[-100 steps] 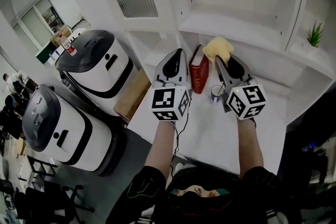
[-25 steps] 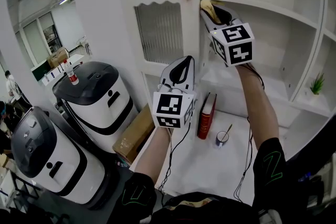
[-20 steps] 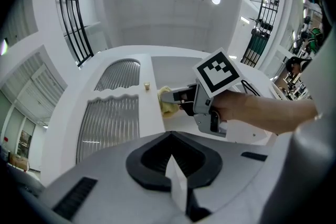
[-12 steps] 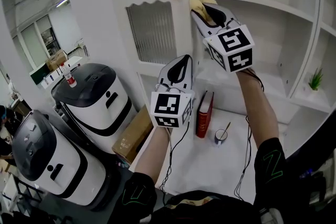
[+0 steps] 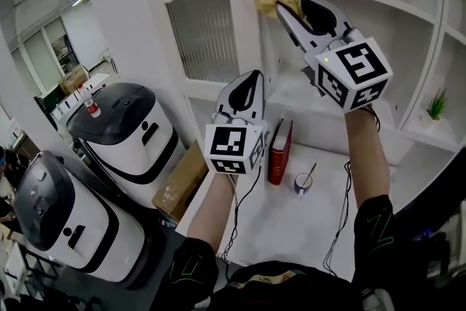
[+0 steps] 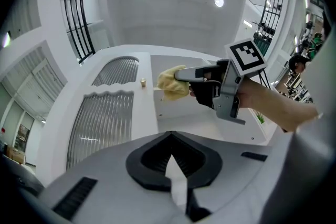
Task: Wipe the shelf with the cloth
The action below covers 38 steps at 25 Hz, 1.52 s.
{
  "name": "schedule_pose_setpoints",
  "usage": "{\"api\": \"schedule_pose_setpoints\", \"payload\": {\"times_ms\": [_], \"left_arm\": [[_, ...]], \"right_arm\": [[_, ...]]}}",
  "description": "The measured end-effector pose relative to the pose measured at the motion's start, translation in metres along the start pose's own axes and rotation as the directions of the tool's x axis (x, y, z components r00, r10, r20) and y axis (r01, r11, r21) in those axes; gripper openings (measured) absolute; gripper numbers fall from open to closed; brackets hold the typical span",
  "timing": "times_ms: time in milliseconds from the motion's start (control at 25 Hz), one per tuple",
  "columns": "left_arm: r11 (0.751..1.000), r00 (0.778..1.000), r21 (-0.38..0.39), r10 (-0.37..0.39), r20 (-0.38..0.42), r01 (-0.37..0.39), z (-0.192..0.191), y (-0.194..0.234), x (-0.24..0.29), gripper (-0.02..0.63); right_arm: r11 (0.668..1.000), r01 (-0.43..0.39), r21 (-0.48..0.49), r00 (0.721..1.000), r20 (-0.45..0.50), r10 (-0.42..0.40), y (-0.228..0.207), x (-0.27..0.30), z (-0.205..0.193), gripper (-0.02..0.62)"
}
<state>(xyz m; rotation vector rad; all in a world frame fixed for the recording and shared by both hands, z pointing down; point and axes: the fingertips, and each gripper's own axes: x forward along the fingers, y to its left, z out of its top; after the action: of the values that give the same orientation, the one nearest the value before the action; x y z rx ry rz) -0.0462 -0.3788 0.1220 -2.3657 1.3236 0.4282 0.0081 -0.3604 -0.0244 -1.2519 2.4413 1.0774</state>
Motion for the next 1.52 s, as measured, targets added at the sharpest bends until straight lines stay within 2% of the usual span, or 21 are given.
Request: {"api": "schedule_pose_setpoints", "payload": {"times_ms": [160, 320, 520, 640, 720, 800, 1040, 1520], "left_arm": [[1.0, 1.0, 0.0, -0.009, -0.005, 0.009, -0.003, -0.004, 0.001, -0.002], [1.0, 1.0, 0.0, -0.009, -0.009, 0.009, -0.003, -0.004, 0.001, -0.002], [1.0, 1.0, 0.007, -0.014, -0.011, 0.015, -0.004, -0.006, 0.001, -0.002], [1.0, 1.0, 0.003, -0.012, -0.013, 0.012, -0.006, -0.004, -0.001, -0.002], [1.0, 1.0, 0.001, -0.012, -0.016, 0.012, -0.008, -0.003, -0.002, -0.002], [1.0, 1.0, 0.004, -0.012, -0.018, 0.013, -0.009, -0.003, -0.002, -0.002], [1.0, 1.0, 0.006, 0.002, -0.024, -0.001, -0.012, 0.008, -0.007, -0.002], [1.0, 0.999, -0.013, -0.006, -0.031, 0.006, -0.019, 0.011, -0.01, -0.002]], "right_arm": [[1.0, 0.023, 0.008, 0.998, -0.052, -0.023, -0.007, -0.003, -0.022, 0.109], [0.997, 0.064, -0.031, 0.985, -0.16, -0.068, -0.015, 0.001, -0.059, 0.109], [0.99, 0.114, -0.08, 0.946, -0.297, -0.133, -0.033, 0.014, -0.112, 0.109], [0.973, 0.136, -0.186, 0.906, -0.373, -0.198, -0.043, 0.023, -0.132, 0.109], [0.963, 0.121, -0.24, 0.882, -0.418, -0.216, -0.041, 0.029, -0.142, 0.109], [0.97, 0.102, -0.222, 0.885, -0.426, -0.19, -0.035, 0.036, -0.147, 0.109], [0.987, 0.051, -0.151, 0.918, -0.382, -0.106, -0.017, 0.048, -0.138, 0.109], [0.996, -0.049, -0.069, 0.93, -0.366, 0.02, 0.014, 0.038, -0.115, 0.109]]}}
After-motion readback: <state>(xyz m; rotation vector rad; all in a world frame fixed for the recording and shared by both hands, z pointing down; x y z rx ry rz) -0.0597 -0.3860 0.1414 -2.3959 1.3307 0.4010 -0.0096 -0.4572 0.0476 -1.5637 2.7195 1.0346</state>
